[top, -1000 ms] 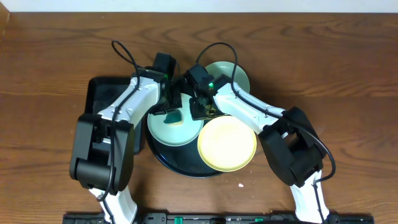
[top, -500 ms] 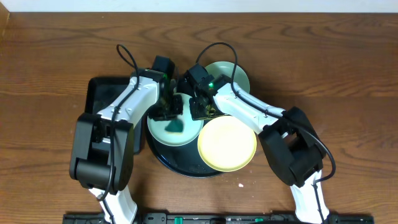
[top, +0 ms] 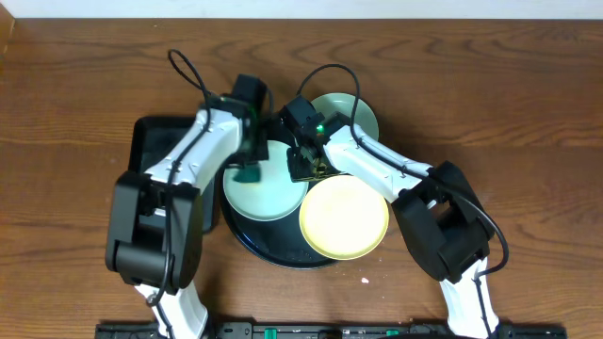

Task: Clean dirty plates on tray and stack at the side
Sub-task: 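Lift the left gripper with the sponge back toward the black dish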

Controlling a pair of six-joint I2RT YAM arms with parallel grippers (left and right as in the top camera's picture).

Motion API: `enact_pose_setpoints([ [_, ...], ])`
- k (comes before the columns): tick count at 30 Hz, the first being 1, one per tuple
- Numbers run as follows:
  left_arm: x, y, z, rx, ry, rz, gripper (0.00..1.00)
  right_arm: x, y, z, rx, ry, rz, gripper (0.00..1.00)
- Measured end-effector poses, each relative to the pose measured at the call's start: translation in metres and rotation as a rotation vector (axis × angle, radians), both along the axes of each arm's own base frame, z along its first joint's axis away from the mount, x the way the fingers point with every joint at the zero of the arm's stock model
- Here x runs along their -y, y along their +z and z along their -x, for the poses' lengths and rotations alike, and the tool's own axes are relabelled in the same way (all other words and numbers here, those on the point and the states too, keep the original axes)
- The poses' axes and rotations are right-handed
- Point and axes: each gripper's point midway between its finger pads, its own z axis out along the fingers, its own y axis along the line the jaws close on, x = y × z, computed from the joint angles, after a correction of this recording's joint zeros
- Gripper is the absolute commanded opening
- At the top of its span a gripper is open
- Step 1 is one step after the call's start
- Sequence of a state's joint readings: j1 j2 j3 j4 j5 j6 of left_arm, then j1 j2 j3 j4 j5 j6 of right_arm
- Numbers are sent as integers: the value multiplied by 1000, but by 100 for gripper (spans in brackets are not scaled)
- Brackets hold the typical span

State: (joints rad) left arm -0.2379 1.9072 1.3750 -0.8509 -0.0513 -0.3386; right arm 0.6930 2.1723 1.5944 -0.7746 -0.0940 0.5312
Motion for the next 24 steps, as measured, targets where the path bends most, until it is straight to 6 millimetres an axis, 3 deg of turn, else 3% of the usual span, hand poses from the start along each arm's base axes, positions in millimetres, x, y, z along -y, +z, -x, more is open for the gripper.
enact_pose_setpoints([
  [7, -37, 89, 7, 18, 79, -55, 8, -1, 1, 1, -4, 61, -15, 1],
  [11, -55, 121, 14, 76, 120, -48, 8, -2, 3, 4, -29, 119, -46, 1],
  [14, -76, 126, 16, 87, 174, -51, 8, -3, 7, 6, -37, 156, -69, 1],
  [16, -90, 125, 17, 83, 211, -55, 8, -6, 19, 7, -22, 195, -97, 1],
  [19, -112, 126, 17, 88, 266, -61, 8, -6, 57, 7, 41, 235, -126, 1],
  [24, -128, 126, 19, 86, 305, -65, 8, 5, 116, -2, 204, 256, -114, 1],
])
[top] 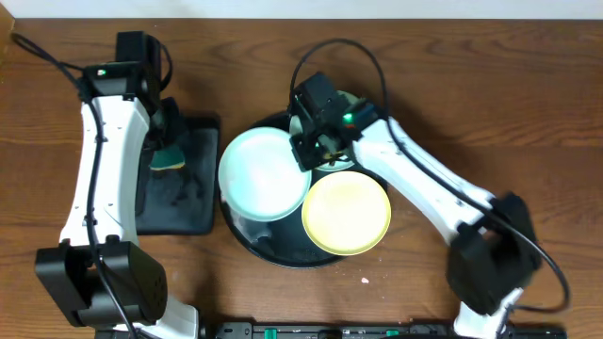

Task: Clean dirty plates on tray and stack at the side
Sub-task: 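Lift the left gripper with the sponge back toward the black dish, then carry the pale green plate right and set it on the table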

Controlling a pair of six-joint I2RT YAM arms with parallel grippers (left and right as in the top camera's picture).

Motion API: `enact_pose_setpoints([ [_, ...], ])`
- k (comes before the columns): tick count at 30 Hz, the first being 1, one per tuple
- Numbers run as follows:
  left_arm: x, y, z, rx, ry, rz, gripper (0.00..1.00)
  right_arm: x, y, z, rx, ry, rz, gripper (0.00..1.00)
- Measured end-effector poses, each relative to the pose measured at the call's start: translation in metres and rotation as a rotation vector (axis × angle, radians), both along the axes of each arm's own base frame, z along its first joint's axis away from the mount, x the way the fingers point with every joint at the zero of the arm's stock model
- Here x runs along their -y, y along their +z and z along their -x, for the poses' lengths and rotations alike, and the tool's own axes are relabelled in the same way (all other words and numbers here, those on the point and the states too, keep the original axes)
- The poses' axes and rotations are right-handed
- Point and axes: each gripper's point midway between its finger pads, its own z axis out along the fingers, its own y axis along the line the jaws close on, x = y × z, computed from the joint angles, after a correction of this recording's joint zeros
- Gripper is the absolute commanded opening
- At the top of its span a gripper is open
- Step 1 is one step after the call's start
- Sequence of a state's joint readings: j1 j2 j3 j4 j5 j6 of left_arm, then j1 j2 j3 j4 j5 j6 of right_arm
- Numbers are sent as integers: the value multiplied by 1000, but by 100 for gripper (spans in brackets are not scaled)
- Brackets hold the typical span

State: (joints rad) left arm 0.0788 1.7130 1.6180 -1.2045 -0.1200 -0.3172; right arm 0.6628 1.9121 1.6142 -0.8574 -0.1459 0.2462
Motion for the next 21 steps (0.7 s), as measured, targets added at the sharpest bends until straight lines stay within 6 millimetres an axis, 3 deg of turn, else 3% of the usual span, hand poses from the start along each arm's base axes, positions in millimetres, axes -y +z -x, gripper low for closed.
enact_pose_setpoints([
  [3, -1, 0, 0, 0, 4, 0, 8, 14, 19, -9, 104, -29, 71, 1],
  [8, -1, 0, 0, 0, 3, 0, 8, 29, 26, -14, 258, -65, 267, 1],
  [14, -1, 0, 0, 0, 3, 0, 8, 18, 41, -3, 436, -46, 425, 1],
  [21, -1, 0, 0, 1, 3, 0, 8, 7, 73, 9, 675, -66, 580, 1],
])
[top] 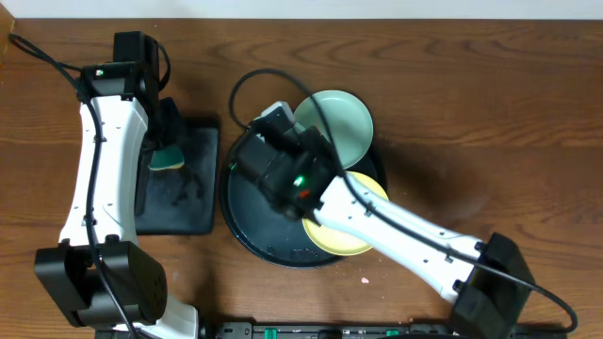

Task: Clean dirty plates on tray and stack at the side
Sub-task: 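Carry the pale green plate right and set it on the table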

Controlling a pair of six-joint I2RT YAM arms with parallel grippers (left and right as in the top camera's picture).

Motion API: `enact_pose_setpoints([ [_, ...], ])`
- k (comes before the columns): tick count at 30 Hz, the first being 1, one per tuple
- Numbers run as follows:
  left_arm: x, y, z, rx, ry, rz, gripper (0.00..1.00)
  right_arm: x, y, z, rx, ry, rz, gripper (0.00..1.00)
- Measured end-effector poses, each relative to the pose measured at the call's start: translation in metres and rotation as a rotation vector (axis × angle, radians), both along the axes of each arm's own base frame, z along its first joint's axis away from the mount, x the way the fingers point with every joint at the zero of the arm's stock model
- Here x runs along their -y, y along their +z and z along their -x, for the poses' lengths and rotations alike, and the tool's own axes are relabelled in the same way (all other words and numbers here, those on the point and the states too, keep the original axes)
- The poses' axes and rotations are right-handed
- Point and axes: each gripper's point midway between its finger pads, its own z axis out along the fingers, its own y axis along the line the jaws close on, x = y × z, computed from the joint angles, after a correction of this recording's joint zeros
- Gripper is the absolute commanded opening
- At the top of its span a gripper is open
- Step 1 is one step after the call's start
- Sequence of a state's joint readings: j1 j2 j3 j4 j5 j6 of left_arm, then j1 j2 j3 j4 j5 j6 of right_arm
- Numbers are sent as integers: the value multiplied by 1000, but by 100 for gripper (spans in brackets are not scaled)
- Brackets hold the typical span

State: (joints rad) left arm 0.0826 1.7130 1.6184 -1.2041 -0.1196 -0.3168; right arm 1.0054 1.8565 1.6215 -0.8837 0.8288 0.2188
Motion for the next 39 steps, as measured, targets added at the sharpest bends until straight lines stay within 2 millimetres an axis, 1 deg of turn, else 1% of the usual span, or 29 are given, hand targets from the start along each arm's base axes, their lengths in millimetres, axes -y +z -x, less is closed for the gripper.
enact_pose_setpoints([
  [6, 0, 0, 0, -1, 0, 0, 8, -3, 32, 9, 199, -31, 99, 1],
  [10, 0, 0, 0, 0, 0, 0, 8, -2, 48, 13, 287, -54, 135, 1],
  [14, 0, 0, 0, 0, 0, 0, 8, -2, 57, 14, 307, -58, 111, 1],
  [17, 0, 0, 0, -1, 0, 0, 8, -2, 62, 16, 282, -44, 60, 1],
  [18, 0, 0, 0, 0, 0, 0, 8, -2, 62, 16, 264, -36, 39, 1],
  [21, 0, 0, 0, -1, 0, 0, 8, -2, 52, 13, 184, -24, -29, 1],
  [25, 0, 0, 0, -1, 0, 0, 8, 3, 23, -1, -10, -24, -169, 1],
  [27, 0, 0, 0, -1, 0, 0, 8, 13, 11, -12, -123, -35, -265, 1],
  [28, 0, 0, 0, -1, 0, 0, 8, 16, 10, -15, -154, -38, -300, 1],
  [30, 0, 0, 0, -1, 0, 0, 8, 37, 12, -27, -233, -66, -409, 1],
  [31, 0, 0, 0, -1, 0, 0, 8, 54, 19, -34, -266, -89, -481, 1],
  [33, 0, 0, 0, -1, 0, 0, 8, 82, 29, -42, -294, -133, -561, 1],
  [34, 0, 0, 0, -2, 0, 0, 8, 106, 38, -46, -296, -173, -609, 1],
  [36, 0, -1, 1, -5, 0, 0, 8, 140, 49, -48, -298, -236, -666, 1],
  [38, 0, -3, 2, -11, 0, 1, 8, 181, 54, -47, -302, -324, -702, 1],
  [39, 0, -3, 2, -10, 0, 1, 8, 208, 54, -47, -297, -392, -714, 1],
])
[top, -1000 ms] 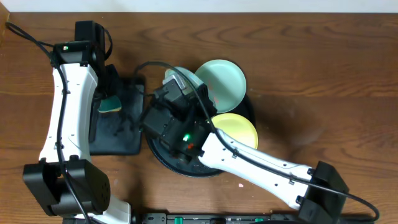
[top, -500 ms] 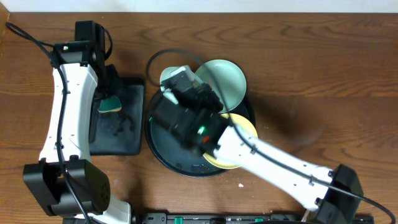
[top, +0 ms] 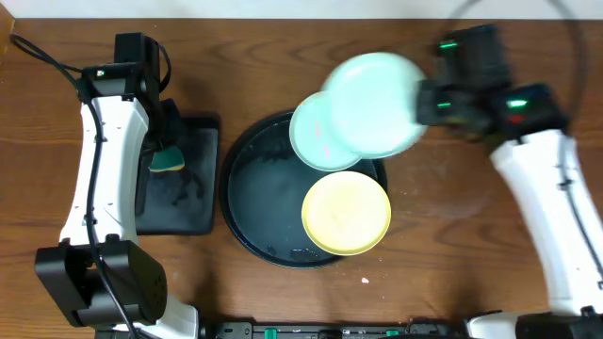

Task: Clean dirty plates on tray and stack at the side
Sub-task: 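Carry the pale green plate right and set it on the table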

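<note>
My right gripper (top: 421, 102) is shut on the rim of a pale mint plate (top: 372, 89), held raised and blurred over the back right of the round dark tray (top: 250, 202). Under it, a second mint plate (top: 311, 137) with pink smears lies at the tray's back. A yellow plate (top: 346, 212) rests on the tray's front right. At the far left, my left gripper (top: 170, 149) is shut on a green and yellow sponge (top: 170, 161) over the small black square tray (top: 193, 202).
The brown wooden table (top: 471, 245) runs bare to the right of the round tray. A small white crumb (top: 366, 279) lies near the front edge. The left arm's cable loops at the far left corner.
My right arm has gone from over the round tray's middle to the upper right, with the mint plate now raised there. The tray's left half is bare. The left arm has not moved.
First the sponge in my left gripper was on the left mint plate, with my right gripper at its edge. Then the left gripper held the sponge over the black square tray. Then the right arm covered the tray; now that plate is lifted to the back right.
</note>
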Controlling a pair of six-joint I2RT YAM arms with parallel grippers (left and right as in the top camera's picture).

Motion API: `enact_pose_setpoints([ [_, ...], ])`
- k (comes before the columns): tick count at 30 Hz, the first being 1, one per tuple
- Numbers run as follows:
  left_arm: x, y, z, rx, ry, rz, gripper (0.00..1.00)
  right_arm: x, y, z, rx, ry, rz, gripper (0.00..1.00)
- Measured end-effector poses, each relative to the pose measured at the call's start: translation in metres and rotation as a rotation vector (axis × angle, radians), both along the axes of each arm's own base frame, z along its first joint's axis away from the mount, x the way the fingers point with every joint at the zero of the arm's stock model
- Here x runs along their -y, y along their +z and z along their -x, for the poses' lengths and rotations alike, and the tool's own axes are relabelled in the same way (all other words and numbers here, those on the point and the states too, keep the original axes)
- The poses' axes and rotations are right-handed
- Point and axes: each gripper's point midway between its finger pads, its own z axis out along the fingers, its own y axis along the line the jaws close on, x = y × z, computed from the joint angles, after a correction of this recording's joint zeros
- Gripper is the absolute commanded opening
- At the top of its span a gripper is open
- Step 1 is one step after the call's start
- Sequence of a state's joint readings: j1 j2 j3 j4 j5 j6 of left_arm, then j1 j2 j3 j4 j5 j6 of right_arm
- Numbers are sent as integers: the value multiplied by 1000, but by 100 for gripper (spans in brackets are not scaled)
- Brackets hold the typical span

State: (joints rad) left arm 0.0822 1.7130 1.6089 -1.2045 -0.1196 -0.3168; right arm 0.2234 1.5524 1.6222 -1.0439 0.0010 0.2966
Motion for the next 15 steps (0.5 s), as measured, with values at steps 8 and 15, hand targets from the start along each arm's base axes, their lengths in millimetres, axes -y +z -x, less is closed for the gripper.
enact_pose_setpoints([
  [8, 0, 0, 0, 0, 0, 0, 7, 165, -42, 10, -174, -344, 49, 1],
  [15, 0, 0, 0, 0, 0, 0, 8, 179, -133, 12, -381, -291, 65, 1],
])
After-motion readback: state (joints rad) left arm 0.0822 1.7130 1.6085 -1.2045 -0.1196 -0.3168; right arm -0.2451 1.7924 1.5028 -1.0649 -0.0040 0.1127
